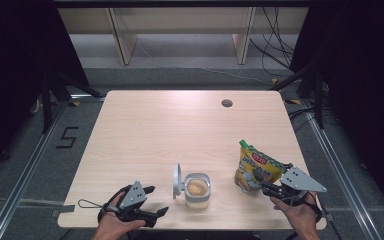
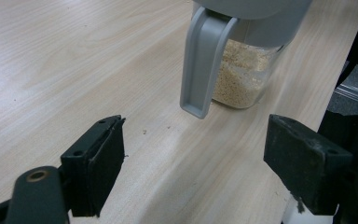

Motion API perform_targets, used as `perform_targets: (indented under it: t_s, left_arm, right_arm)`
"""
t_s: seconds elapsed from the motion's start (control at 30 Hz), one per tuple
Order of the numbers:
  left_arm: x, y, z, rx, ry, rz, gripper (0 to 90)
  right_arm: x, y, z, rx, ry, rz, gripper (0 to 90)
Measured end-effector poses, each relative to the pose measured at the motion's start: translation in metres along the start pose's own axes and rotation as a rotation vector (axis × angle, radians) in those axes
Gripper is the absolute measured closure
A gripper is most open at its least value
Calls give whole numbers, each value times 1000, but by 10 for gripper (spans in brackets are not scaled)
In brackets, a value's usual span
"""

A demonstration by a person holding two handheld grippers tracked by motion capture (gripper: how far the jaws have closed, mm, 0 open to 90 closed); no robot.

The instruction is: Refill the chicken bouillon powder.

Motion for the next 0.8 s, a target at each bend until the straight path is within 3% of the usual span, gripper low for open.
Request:
perform_targets:
  t_s: [0.03, 0.07, 0.1, 0.23, 0.27, 0.33, 0.37, 0.53, 0.57, 0.6, 0.67, 0.73, 0.8]
  left_arm:
    - [0, 0, 1, 1, -12, 2, 197]
    - [0, 0, 1, 1, -12, 2, 196]
    - [0, 0, 1, 1, -12, 1, 196]
    - [0, 1, 1, 0, -9, 9, 196]
    - [1, 1, -1, -6, 26, 4, 196]
    - [2, 2, 2, -8, 3, 25, 196]
    - [0, 1, 1, -2, 20, 4, 196]
    - [-1, 1, 1, 2, 21, 4, 196]
    - [-1, 1, 2, 1, 19, 5, 196]
    - [-1, 1, 2, -2, 26, 0, 196]
    - [-1, 3, 4, -16, 4, 7, 196]
    - [-1, 2, 3, -11, 27, -3, 196]
    - [-1, 3, 4, -16, 25, 1, 196]
  right_arm:
    - [-2, 4, -1, 11, -5, -5, 358]
    - [-1, 7, 2, 3, -34, 31, 344]
    - [-2, 8, -1, 39, -46, 19, 329]
    - [3, 15, 1, 16, -113, 66, 299]
    - [5, 18, 1, 32, -124, 71, 291]
    - [7, 21, 1, 28, -123, 83, 288]
    - [11, 24, 1, 39, -156, 116, 280]
    - [22, 31, -1, 42, -184, 166, 264]
    - [22, 31, -3, 44, -171, 156, 264]
    - [24, 33, -1, 40, -194, 174, 261]
    - [27, 36, 1, 22, -193, 183, 258]
    - [28, 39, 4, 20, -215, 194, 251]
    - [30, 40, 3, 16, -193, 193, 250]
Point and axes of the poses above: each handheld gripper's, and its own axes: y roughly backward along the jaws, x roughly out of its underside, z roughly to its left, the point moved 8 cm from there along -y, roughly forward along the jaws, and after that the axes turned 12 degrees about x, right-handed, at the moved point
